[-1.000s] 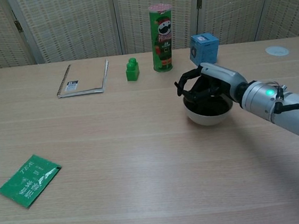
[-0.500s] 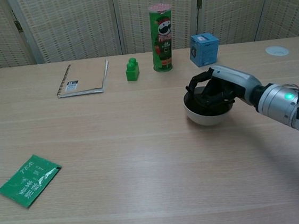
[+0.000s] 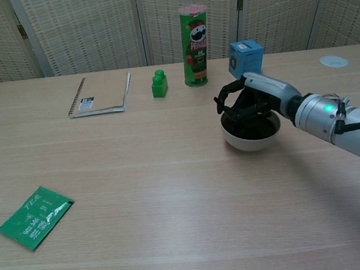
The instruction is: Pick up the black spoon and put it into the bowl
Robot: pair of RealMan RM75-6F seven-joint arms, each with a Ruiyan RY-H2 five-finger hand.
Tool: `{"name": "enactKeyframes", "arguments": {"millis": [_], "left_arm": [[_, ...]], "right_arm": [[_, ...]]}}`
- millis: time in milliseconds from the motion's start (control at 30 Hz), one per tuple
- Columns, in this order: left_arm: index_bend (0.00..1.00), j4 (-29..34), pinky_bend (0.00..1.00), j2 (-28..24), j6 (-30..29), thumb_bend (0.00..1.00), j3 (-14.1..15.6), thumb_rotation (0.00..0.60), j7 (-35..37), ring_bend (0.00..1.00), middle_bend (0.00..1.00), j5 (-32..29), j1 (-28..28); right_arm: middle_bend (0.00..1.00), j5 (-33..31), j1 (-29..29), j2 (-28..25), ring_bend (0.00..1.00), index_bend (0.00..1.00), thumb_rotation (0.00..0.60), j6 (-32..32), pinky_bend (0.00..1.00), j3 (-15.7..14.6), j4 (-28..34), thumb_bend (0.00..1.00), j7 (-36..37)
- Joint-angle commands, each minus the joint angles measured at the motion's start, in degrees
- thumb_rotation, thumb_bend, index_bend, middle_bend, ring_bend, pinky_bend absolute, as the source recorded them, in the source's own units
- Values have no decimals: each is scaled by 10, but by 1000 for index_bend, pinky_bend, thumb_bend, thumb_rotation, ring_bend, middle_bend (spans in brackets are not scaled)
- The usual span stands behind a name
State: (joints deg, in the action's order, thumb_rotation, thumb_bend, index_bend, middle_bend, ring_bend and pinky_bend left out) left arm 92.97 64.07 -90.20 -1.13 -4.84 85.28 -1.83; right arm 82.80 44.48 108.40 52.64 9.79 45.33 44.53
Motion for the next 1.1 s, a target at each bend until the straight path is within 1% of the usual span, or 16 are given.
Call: {"name": "enactKeyframes", "arguments": {"millis": [33,200,367,567,600,667,733,800,833,933,1033,1100], "left_arm": [[207,-1,184,0,0,161,1,600,2,131,164,-1,-1],[207,-5,184,1,1,162,1,600,7,131,164,2,0],[207,-7,184,1,-2,161,0,600,11,131,164,5,0],[207,-6,184,1,-3,162,1,600,11,131,164,8,0],[207,-6,183,1,-3,162,1,600,12,131,164,8,0],[207,-5,183,0,-4,162,0,600,12,131,164,8,-1],[207,-5,183,0,-5,162,0,600,12,131,164,8,-1],[207,-5,183,1,-5,162,0,600,12,131,164,9,-1],[207,-5,183,1,-4,162,0,600,11,131,164,10,0],[207,-4,184,1,-3,162,0,600,11,131,164,12,2],[206,-5,184,3,-1,162,-1,600,11,130,164,13,4],[206,-4,184,3,0,162,-1,600,11,130,164,14,6]], "right_arm": [[999,6,-1,-1,1000,780,600,4,1000,-6,8,529,-1],[999,15,-13,-15,1000,780,600,13,1000,-21,36,529,-7],[999,21,-30,-40,1000,780,600,26,1000,-36,66,529,-22],[999,12,-39,-59,1000,781,600,27,1000,-34,72,525,-45],[999,11,-39,-62,1000,773,600,27,1000,-34,72,504,-47],[995,9,-42,-67,1000,656,600,27,1000,-33,78,339,-47],[984,10,-45,-73,1000,430,600,28,1000,-36,86,121,-50],[975,13,-49,-79,1000,298,600,31,1000,-40,95,52,-53],[970,14,-51,-82,1000,214,600,33,1000,-42,100,22,-54],[960,17,-59,-93,1000,84,600,44,1000,-44,118,7,-61],[949,16,-67,-108,1000,13,600,54,1000,-45,140,7,-73],[946,16,-71,-118,1000,0,600,58,1000,-44,154,7,-79]]}}
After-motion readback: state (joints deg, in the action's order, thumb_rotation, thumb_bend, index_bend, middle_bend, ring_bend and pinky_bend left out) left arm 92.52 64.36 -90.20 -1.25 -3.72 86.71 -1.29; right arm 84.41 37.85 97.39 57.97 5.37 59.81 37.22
